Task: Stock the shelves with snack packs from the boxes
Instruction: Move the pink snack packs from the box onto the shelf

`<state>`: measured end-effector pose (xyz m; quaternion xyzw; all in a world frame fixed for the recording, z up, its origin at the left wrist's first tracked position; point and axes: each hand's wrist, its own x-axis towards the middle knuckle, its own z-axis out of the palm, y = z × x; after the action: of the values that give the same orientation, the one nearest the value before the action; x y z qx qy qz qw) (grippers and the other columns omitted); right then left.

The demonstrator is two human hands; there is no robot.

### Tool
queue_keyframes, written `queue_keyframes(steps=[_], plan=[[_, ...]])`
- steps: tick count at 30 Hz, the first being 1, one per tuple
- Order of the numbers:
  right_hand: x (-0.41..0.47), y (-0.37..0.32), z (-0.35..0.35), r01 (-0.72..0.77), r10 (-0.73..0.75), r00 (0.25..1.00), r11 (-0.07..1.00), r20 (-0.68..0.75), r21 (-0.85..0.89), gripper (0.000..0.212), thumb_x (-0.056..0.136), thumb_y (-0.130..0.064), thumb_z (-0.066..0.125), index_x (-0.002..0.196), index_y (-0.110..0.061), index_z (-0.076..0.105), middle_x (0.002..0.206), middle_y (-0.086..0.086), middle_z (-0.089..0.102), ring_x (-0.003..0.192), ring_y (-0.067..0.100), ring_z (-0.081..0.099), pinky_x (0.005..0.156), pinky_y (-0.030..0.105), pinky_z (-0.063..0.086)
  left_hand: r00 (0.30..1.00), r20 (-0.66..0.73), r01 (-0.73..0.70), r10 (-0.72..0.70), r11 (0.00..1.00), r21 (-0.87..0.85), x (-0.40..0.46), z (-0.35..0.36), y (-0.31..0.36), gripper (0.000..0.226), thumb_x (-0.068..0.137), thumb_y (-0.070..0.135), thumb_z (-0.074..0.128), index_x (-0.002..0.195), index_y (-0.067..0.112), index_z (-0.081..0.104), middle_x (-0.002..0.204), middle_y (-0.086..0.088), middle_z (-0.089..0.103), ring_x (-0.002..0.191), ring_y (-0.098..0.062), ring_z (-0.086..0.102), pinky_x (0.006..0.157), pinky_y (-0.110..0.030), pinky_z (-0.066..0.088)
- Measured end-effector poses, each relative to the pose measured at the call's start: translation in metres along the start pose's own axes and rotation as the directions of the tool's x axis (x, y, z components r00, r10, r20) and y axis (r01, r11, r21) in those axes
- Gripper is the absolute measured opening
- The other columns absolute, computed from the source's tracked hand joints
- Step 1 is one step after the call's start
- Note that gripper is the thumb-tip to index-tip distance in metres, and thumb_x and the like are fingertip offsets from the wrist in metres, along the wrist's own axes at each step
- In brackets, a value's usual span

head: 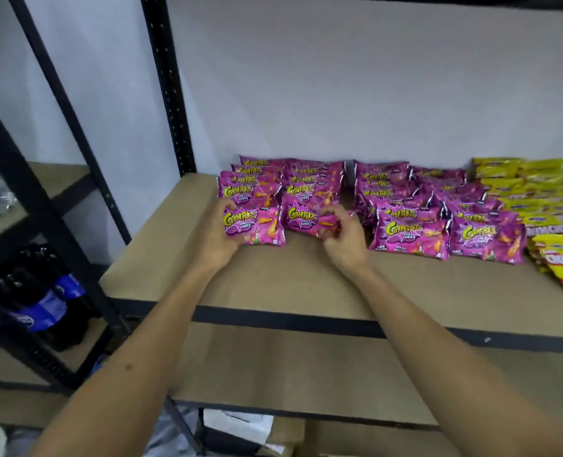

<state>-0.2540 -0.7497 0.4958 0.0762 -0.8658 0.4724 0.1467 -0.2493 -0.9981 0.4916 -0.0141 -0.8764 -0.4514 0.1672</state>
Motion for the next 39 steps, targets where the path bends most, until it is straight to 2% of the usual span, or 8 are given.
queue_keyframes(steps=[5,8,10,13,21,31,35,39], plan=[[0.049,0.007,0.003,-0.026,0.002,0.995,0.971,-0.100,-0.238,0.047,0.091,0.001,0.053,0.128,-0.027,0.061,0.146,0.017,0.027,0.109,0.031,0.061,0.103,0.039,0.048,0.994,-0.047,-0.095,0.102,0.986,0.139,0.055,0.014,-0.002,0.055,0.073,0.017,0.083,0.122,0.017,0.057,0.115,-0.010,0.058,0.104,-0.021,0.052,0.087,-0.024,0.037],[0.064,0.004,0.008,-0.004,-0.055,0.988,0.922,-0.141,-0.386,0.048,0.092,-0.005,0.054,0.135,-0.025,0.055,0.155,0.022,0.016,0.136,0.042,0.036,0.104,0.047,0.044,0.995,-0.077,-0.041,0.056,0.982,0.186,0.075,0.021,-0.003,0.054,0.076,0.027,0.080,0.123,0.027,0.054,0.111,-0.012,0.052,0.113,-0.031,0.046,0.092,-0.038,0.044],[0.070,0.002,0.008,-0.026,-0.098,0.971,0.863,-0.218,-0.504,0.048,0.090,-0.009,0.060,0.135,-0.021,0.052,0.149,0.023,0.028,0.135,0.042,0.033,0.100,0.053,0.044,0.993,-0.098,-0.040,0.063,0.976,0.216,0.084,0.026,-0.002,0.054,0.077,0.030,0.078,0.124,0.029,0.053,0.113,-0.012,0.048,0.115,-0.032,0.045,0.093,-0.043,0.046],[0.080,0.000,0.008,-0.018,-0.203,0.937,0.786,-0.285,-0.618,0.043,0.086,-0.015,0.066,0.127,-0.013,0.055,0.118,0.019,0.054,0.104,0.039,0.054,0.083,0.051,0.051,0.991,-0.108,-0.053,0.084,0.963,0.263,0.097,0.029,0.004,0.054,0.078,0.035,0.074,0.126,0.031,0.051,0.117,-0.013,0.047,0.117,-0.033,0.046,0.094,-0.046,0.046],[0.093,-0.001,0.009,-0.047,-0.046,0.986,0.849,-0.163,-0.526,0.024,0.094,-0.022,0.050,0.114,-0.011,0.057,0.106,0.015,0.063,0.091,0.039,0.063,0.072,0.042,0.050,0.974,-0.200,-0.018,0.105,0.919,0.394,0.099,0.035,0.016,0.063,0.080,0.036,0.068,0.135,0.018,0.045,0.128,-0.019,0.044,0.120,-0.036,0.042,0.093,-0.050,0.039],[0.016,-0.005,-0.020,0.198,-0.218,0.975,0.937,-0.039,-0.289,0.029,0.086,-0.012,0.055,0.115,-0.014,0.062,0.095,0.008,0.067,0.085,0.027,0.064,0.076,0.043,0.055,0.990,-0.129,0.021,0.058,0.842,0.538,-0.001,0.055,0.066,0.026,0.087,0.026,0.056,0.110,0.018,0.064,0.115,-0.010,0.060,0.113,-0.032,0.049,0.094,-0.046,0.035],[-0.039,0.002,-0.042,0.437,-0.432,0.898,0.848,0.087,-0.300,0.031,0.084,-0.010,0.056,0.114,-0.013,0.066,0.115,0.007,0.068,0.107,0.029,0.064,0.092,0.040,0.050,0.927,-0.230,-0.128,0.296,0.826,0.550,-0.071,0.078,0.063,0.033,0.093,0.028,0.045,0.118,0.015,0.062,0.129,-0.011,0.057,0.125,-0.033,0.048,0.100,-0.051,0.037],[-0.097,0.045,-0.065,0.554,-0.527,0.831,0.759,0.177,-0.342,0.041,0.080,-0.004,0.059,0.120,-0.010,0.065,0.143,0.012,0.051,0.137,0.028,0.043,0.112,0.045,0.032,0.980,-0.152,-0.042,0.132,0.872,0.488,-0.139,0.108,0.060,0.057,0.087,0.023,0.062,0.140,0.013,0.044,0.150,-0.015,0.035,0.142,-0.032,0.029,0.106,-0.057,0.032]])
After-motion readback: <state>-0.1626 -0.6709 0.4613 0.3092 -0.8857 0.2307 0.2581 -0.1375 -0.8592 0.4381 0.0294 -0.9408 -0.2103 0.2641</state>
